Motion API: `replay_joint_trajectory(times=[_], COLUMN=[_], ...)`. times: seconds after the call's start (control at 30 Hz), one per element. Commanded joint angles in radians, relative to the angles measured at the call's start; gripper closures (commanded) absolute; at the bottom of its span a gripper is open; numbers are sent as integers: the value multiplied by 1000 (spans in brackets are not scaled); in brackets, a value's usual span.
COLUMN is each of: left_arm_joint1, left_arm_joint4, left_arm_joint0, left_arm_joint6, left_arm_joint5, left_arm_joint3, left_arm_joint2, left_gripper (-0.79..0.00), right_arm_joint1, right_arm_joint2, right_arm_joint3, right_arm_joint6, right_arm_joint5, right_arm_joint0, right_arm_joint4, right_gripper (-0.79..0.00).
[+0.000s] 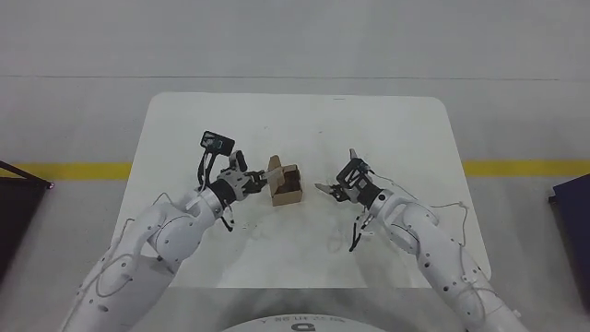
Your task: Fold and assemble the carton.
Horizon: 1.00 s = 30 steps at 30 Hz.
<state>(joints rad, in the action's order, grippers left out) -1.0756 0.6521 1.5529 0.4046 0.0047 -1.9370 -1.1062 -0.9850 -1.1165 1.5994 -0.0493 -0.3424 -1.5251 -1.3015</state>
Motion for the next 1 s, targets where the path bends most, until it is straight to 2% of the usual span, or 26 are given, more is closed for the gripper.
replay_joint_trajectory(times=[0.0,0.03,0.1,0.3,0.37,0.43,0.63,0.7,0.77,0.97], left_arm_joint1=[-8,-11,-15,-23,-23,-24,-25,-25,-25,-28], left_arm_joint4=[-31,-43,-29,-37,-30,-42,-32,-31,-32,-65], left_arm_joint0=[-14,-22,-39,-55,-55,-53,-52,-49,-47,-37], left_arm_joint6=[-10,-10,2,32,40,42,51,53,57,53], left_arm_joint5=[29,37,40,52,44,43,44,45,45,66], left_arm_joint3=[15,24,38,71,76,80,78,75,72,62], left_arm_joint2=[21,29,49,72,75,74,69,65,61,46], left_gripper=[-714,-656,-588,-489,-379,-326,-222,-132,-9,0], right_arm_joint1=[0,-1,-1,-2,-3,-4,-6,-7,-8,-9], right_arm_joint2=[-2,-3,-6,-14,-16,-19,-23,-24,-25,-39], right_arm_joint3=[3,6,11,15,16,15,19,19,23,43], right_arm_joint6=[0,0,0,0,-2,-2,-1,0,-1,-36], right_arm_joint5=[1,2,1,1,0,-2,-5,-8,-9,-39], right_arm_joint0=[-6,-9,-14,-26,-31,-33,-36,-36,-36,-43], right_arm_joint4=[-4,-6,-11,-16,-16,-15,-16,-17,-16,8], right_gripper=[-785,-785,-785,-785,-785,-785,-785,-785,-785,-785])
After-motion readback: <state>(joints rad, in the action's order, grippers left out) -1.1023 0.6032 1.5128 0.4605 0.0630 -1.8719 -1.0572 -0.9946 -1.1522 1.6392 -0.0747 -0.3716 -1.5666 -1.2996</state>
